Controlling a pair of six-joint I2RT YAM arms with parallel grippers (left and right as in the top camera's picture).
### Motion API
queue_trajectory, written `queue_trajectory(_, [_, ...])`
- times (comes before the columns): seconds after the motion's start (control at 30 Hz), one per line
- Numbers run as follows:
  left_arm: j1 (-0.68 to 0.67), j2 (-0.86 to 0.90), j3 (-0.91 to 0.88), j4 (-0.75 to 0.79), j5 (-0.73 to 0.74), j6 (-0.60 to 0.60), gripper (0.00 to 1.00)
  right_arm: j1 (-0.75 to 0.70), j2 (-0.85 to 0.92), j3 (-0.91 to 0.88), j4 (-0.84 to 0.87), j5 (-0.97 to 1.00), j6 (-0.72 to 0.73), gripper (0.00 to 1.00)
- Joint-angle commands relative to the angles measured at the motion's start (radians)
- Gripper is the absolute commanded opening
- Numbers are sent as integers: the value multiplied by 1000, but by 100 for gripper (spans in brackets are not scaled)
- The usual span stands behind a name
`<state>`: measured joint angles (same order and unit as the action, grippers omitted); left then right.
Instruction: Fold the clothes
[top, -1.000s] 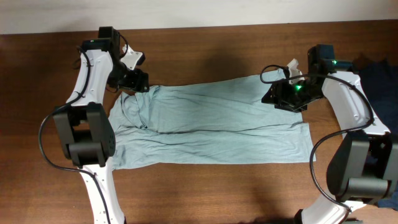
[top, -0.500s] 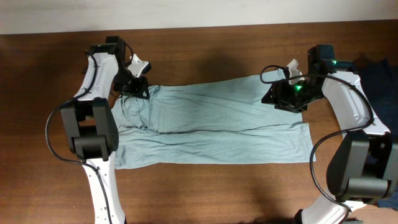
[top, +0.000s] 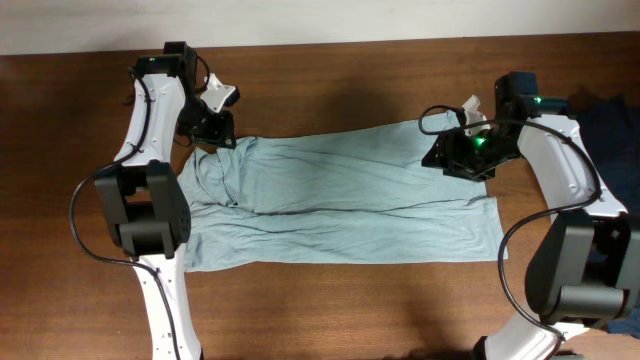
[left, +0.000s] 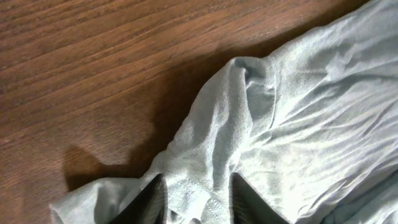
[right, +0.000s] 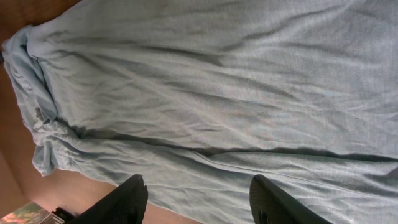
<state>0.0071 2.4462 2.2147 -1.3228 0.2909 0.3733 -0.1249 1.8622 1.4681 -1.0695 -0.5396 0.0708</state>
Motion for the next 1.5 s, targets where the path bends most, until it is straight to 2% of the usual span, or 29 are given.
queue_trajectory(0.0, [0,-5,12,7,-53,3,62,-6,-12,10,-1,10,-12,58])
queue_trajectory(0.13, [4,-4,11,60,-73,2,66,-6,-12,10,-1,10,-12,58])
queue_trajectory(0.4, [2,8,10,73,-40,3,61,-6,-12,10,-2,9,-11,58])
queue_trajectory(0.53, [2,40,10,48,-24,3,49,-6,-12,10,-8,10,-11,58])
queue_trajectory(0.63, [2,43,10,50,-25,3,32,-6,-12,10,-9,10,-11,58])
queue_trajectory(0.87, [2,43,10,45,-24,3,26,-6,-12,10,-9,10,-11,58])
queue_trajectory(1.1, [2,42,15,-9,-4,2,1,-6,-12,10,-9,10,-11,58])
queue_trajectory(1.23, [2,42,86,-109,73,-15,0,-6,-12,10,-8,10,-11,58])
queue_trajectory(1.4, [-35,42,240,-249,84,-37,1,-6,-12,10,-5,10,-12,58])
queue_trajectory(1.47, [-61,42,247,-258,83,-36,0,-6,-12,10,-5,10,-11,58])
